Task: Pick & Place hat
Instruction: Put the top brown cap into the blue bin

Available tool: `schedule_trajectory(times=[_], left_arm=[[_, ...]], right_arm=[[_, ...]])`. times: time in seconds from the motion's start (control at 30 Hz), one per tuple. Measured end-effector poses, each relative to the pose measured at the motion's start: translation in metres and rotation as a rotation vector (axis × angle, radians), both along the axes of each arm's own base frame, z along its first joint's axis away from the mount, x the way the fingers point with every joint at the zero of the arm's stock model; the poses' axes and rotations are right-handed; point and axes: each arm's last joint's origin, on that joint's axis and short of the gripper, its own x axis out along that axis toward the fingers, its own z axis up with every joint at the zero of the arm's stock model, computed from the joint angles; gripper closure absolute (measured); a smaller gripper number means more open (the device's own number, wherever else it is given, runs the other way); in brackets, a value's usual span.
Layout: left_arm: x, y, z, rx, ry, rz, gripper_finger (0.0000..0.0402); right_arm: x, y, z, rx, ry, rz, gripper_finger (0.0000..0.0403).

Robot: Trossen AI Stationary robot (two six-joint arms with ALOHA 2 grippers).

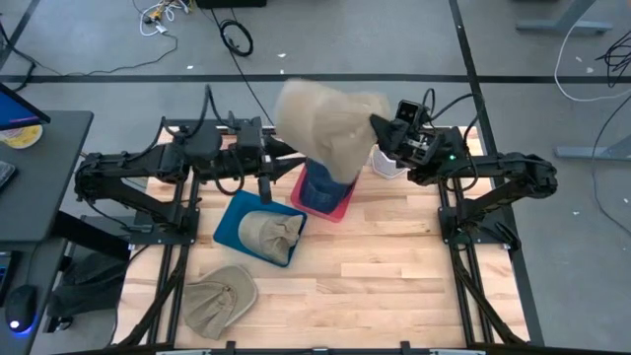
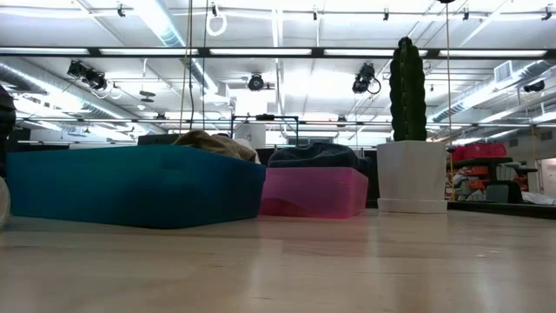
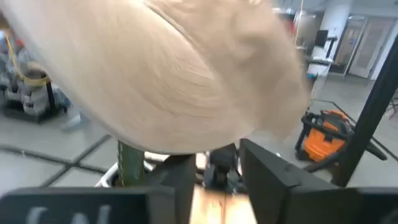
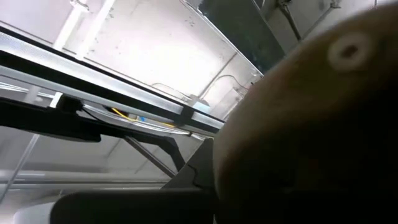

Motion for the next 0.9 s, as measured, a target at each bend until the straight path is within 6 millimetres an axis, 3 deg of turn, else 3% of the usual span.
schedule_trajectory(times=[0.23, 0.4, 0.67, 0.9], left_arm=[[-0.001, 0.001, -0.010, -0.056, 0.095, 0.007, 0.0160], [-0.007, 0.002, -0.008, -0.150, 0.077, 0.015, 0.0110], [-0.019, 0.020, 0.001, -0.636, -0.099, 0.094, 0.0095], [-0.016, 0.031, 0.007, -0.807, -0.204, 0.047, 0.0094]], right_arm=[[-0.010, 0.002, 0.007, -0.024, -0.028, 0.007, 0.0392], [-0.018, 0.005, 0.013, -0.083, -0.037, 0.050, 0.0392], [-0.023, 0.008, 0.016, -0.172, -0.018, 0.049, 0.0392], [-0.021, 0.008, 0.015, -0.203, -0.001, 0.033, 0.0392]])
